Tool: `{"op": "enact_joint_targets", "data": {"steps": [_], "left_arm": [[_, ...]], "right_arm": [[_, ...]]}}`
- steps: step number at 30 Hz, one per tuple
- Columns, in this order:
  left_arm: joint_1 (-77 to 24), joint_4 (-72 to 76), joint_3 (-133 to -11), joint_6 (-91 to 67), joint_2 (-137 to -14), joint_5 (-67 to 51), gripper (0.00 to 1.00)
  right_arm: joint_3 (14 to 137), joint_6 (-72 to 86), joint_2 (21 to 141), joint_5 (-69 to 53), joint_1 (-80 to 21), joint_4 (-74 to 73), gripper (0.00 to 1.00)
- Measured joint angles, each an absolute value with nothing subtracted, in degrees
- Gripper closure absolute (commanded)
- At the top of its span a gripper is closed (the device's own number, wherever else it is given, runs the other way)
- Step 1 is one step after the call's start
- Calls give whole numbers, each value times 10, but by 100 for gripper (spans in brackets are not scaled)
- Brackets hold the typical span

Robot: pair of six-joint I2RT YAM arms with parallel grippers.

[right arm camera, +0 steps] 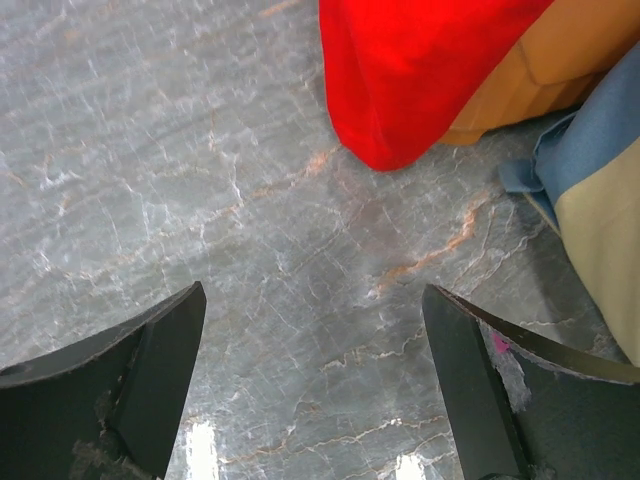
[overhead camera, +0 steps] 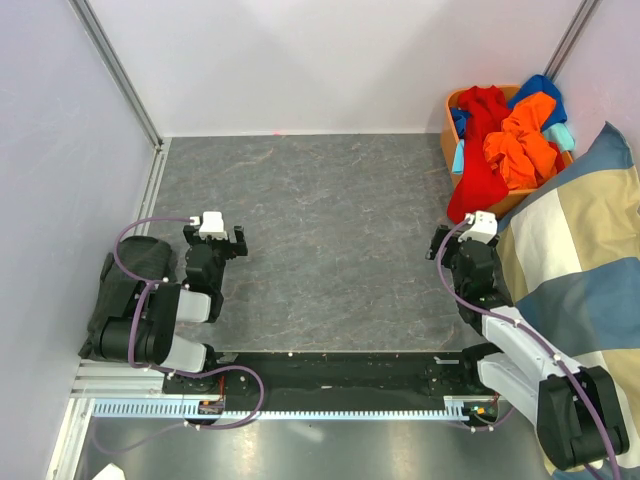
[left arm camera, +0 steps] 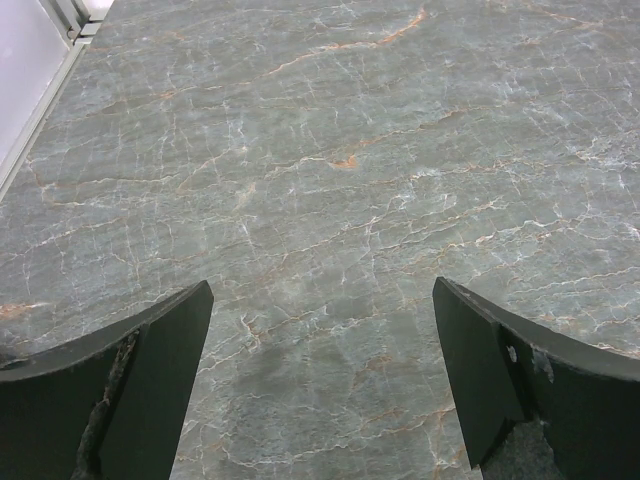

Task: Fold and stack the t-shirts
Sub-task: Grab crumpled tshirt from bin with the right arm

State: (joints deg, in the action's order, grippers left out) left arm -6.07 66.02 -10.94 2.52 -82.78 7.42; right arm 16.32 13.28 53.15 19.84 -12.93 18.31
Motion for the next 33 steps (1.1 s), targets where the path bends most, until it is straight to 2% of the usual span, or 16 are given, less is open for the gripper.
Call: {"op": "enact_joint_targets", "data": {"steps": [13, 25, 33], "left_arm": [[-61, 660, -109, 25, -828, 74, 0], [-61, 660, -109, 25, -828, 74, 0], [-61, 660, -109, 25, -828, 74, 0]], "right_arm": [[163, 135, 517, 212, -130, 186, 2], [167, 176, 511, 279, -130, 182, 2], [323, 175, 599, 332, -130, 81, 2]]}}
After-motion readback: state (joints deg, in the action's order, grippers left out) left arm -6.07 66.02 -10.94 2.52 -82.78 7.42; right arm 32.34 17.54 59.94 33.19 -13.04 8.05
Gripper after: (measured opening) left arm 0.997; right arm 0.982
